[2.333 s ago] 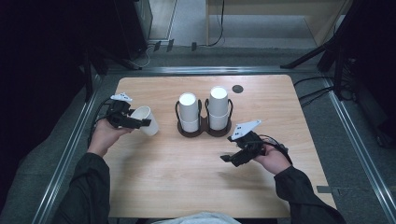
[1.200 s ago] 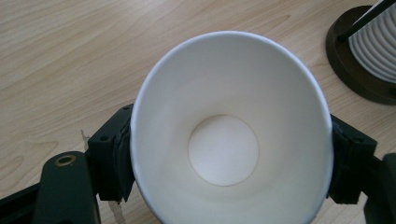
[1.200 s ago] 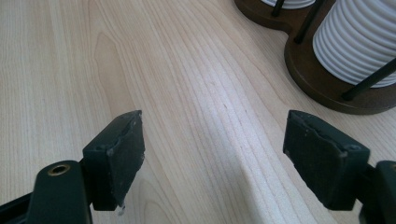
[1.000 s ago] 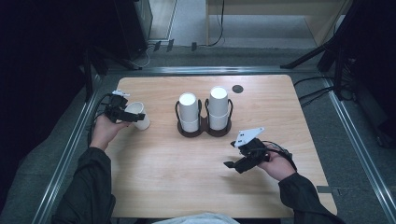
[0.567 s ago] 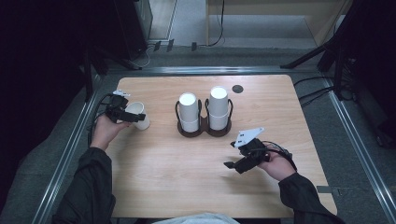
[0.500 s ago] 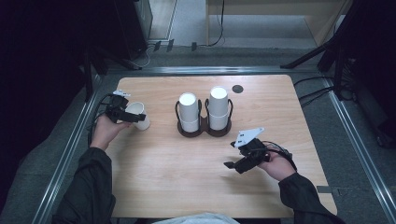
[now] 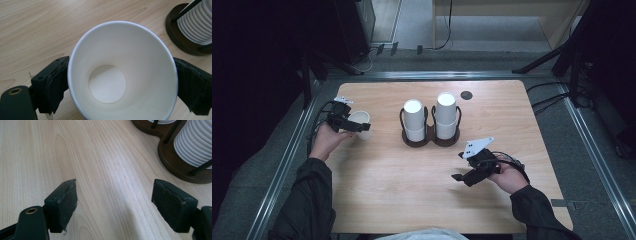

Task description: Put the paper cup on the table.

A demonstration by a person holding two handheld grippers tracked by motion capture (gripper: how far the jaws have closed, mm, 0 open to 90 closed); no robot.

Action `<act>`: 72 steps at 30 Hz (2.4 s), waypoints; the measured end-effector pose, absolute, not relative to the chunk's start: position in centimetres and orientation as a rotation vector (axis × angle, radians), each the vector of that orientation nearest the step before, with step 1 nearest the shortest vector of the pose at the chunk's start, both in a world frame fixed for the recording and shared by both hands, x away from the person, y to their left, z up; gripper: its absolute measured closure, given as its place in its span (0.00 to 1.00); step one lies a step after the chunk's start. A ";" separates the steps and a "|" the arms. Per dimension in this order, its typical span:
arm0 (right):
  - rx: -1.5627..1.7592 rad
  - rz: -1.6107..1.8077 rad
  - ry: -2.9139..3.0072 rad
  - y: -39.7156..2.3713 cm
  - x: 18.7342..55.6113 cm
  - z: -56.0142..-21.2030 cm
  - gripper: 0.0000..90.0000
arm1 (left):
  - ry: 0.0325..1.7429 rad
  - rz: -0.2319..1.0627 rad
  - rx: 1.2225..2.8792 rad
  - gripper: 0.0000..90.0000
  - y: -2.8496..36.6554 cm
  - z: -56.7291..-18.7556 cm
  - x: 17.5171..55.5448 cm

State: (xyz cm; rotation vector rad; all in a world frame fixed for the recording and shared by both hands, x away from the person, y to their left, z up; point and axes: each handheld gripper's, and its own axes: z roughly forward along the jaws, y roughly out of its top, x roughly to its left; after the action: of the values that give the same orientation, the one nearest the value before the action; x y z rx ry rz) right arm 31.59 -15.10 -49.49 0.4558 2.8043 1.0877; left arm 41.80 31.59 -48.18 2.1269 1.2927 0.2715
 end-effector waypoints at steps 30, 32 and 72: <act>0.445 1.071 2.810 -15.1 31.6 -49.5 0.23 | 1.259 0.244 2.031 0.02 32.0 -45.8 40.6; 0.444 1.071 2.806 -15.1 31.6 -49.5 0.23 | 1.272 0.235 2.029 0.02 32.3 -45.5 40.6; 0.432 1.079 2.808 -14.3 32.8 -48.9 0.23 | 1.096 0.209 2.019 0.09 28.2 -40.1 35.4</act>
State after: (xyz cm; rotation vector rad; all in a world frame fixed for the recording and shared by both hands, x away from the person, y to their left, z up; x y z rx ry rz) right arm 32.84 -14.32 -48.90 0.4318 2.8079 1.0791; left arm 35.43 28.23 -40.06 2.0189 1.0960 0.2087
